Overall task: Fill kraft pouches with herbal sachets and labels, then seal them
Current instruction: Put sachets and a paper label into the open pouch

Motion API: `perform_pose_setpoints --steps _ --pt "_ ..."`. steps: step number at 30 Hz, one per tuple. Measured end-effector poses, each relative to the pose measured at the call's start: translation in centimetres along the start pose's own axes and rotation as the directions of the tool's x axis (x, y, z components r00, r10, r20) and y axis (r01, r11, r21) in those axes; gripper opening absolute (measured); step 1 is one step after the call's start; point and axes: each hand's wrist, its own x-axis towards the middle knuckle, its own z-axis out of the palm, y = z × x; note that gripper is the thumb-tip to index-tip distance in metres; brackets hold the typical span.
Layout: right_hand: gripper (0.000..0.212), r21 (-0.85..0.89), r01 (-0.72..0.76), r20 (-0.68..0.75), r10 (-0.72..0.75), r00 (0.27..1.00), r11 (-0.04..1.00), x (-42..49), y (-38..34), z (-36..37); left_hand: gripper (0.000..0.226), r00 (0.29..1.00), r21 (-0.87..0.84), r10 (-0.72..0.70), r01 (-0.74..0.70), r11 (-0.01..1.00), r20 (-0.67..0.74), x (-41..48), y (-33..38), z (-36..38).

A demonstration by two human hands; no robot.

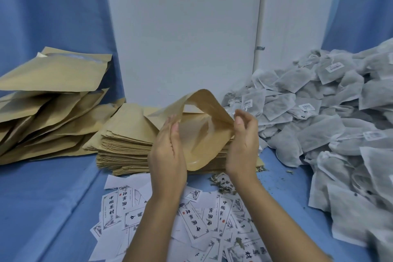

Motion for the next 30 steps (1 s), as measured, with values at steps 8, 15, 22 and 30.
perform_pose_setpoints --steps 8,15,22,30 --pt "0.02 -0.51 -0.169 -0.031 0.178 0.983 0.844 3.4 4.1 -4.3 0.076 0.993 -0.031 -0.054 0.05 0.998 -0.109 1.0 0.8 1.2" --pt "0.042 -0.801 0.043 0.276 0.306 0.911 0.597 5.6 7.3 -6.6 0.077 0.98 -0.08 -0.111 0.099 0.992 -0.165 2.2 0.4 3.4" --pt "0.038 -0.61 0.027 0.074 0.023 0.997 0.792 6.1 7.2 -6.7 0.053 0.971 -0.083 -0.134 0.12 0.989 -0.197 2.5 0.1 4.5" --pt "0.028 -0.198 -0.561 -0.237 0.516 0.823 0.804 9.3 10.0 -7.0 0.043 0.967 -0.1 -0.13 0.11 0.989 -0.22 2.7 0.0 6.0"
